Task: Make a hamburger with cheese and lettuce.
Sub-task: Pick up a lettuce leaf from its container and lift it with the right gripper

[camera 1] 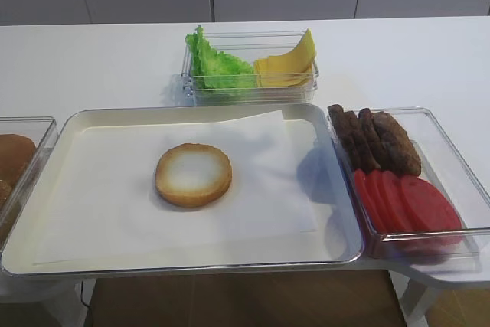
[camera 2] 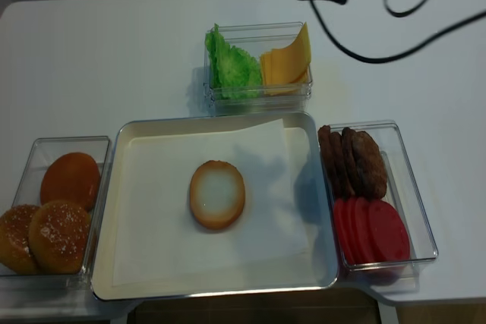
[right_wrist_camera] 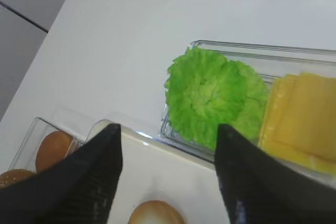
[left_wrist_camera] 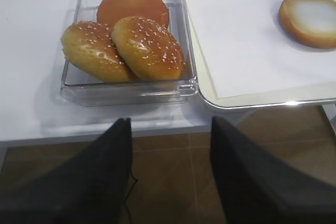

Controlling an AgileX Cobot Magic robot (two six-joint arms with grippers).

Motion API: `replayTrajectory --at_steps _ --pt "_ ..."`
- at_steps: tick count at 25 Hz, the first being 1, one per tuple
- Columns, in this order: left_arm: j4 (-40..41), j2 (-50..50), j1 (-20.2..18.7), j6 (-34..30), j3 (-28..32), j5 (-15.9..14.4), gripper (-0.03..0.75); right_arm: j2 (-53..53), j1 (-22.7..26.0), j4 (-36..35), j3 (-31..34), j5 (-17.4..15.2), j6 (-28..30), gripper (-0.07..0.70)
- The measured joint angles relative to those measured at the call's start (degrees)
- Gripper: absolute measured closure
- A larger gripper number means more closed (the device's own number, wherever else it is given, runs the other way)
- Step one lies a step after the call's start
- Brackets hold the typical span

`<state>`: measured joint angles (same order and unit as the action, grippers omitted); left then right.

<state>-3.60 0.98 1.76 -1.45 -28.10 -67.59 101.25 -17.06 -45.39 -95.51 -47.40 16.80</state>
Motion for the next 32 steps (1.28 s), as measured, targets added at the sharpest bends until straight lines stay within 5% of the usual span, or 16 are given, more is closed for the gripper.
replayTrajectory --at_steps 12,32 --pt "0.0 0.0 0.0 0.0 0.0 0.0 0.354 17.9 -2.7 -2.6 -15.0 1.9 -0.2 0.206" --pt "0.0 0.0 0.0 0.0 0.0 0.0 0.354 28.2 -6.6 -7.0 -18.8 8.2 2.4 0.208"
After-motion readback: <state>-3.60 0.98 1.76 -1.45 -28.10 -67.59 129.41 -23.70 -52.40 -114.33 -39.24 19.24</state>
